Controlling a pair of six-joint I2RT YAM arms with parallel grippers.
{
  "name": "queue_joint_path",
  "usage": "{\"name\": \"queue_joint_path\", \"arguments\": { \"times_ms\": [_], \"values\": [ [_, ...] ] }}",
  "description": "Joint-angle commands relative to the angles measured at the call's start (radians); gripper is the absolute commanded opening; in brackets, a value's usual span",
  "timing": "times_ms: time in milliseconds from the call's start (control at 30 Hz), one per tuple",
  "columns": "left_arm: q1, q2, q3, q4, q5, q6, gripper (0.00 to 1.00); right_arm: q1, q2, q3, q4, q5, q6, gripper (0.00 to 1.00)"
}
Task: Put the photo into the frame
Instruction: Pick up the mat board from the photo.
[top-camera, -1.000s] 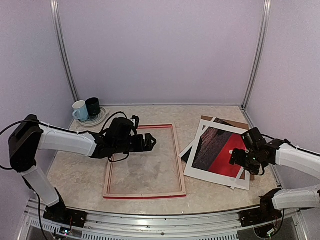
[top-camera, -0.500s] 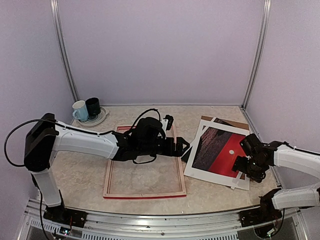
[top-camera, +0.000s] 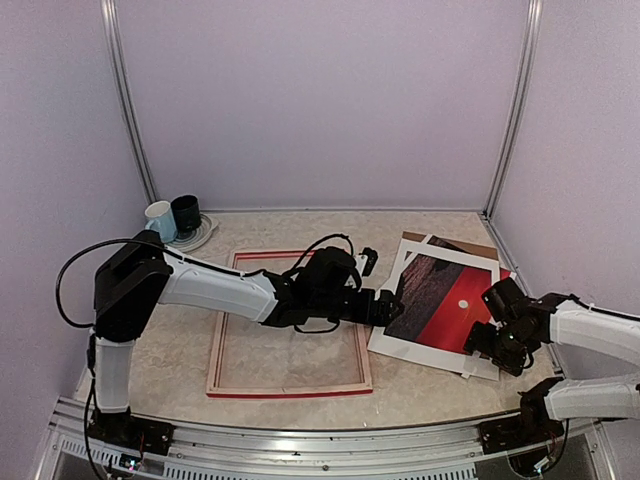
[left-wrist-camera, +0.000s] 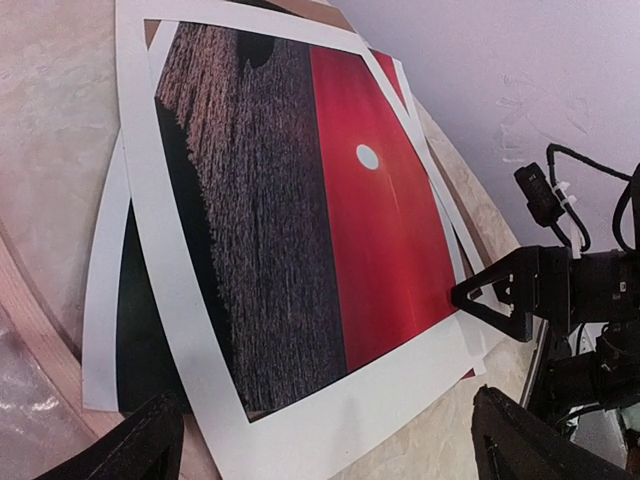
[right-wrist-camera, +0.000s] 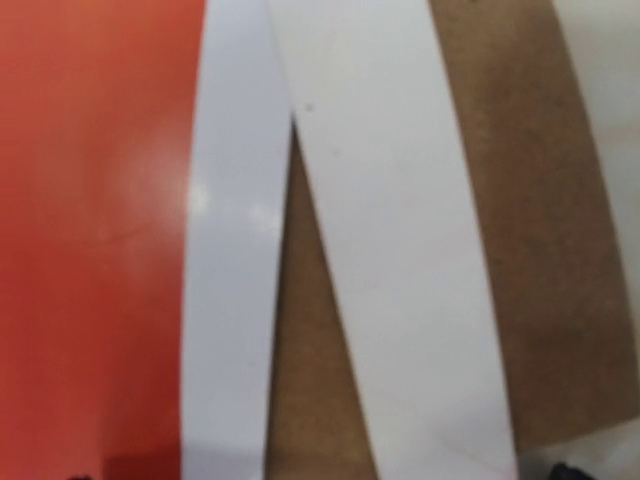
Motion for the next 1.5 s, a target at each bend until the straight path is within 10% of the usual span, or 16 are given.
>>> {"name": "queue_joint_path", "arguments": {
  "times_ms": [0, 1467],
  "values": [
    [-0.013, 0.064, 0.083, -0.001, 0.038, -0.006, 0.99, -0.01, -0.035, -0.032, 0.045, -0.046, 0.008, 0.98],
    [-0.046, 0.268, 0.201, -0.111, 0.087, 0.01, 0.98, -0.011, -0.535, -0.157, 0.268, -0.141, 0.031, 0.88]
  ]
}}
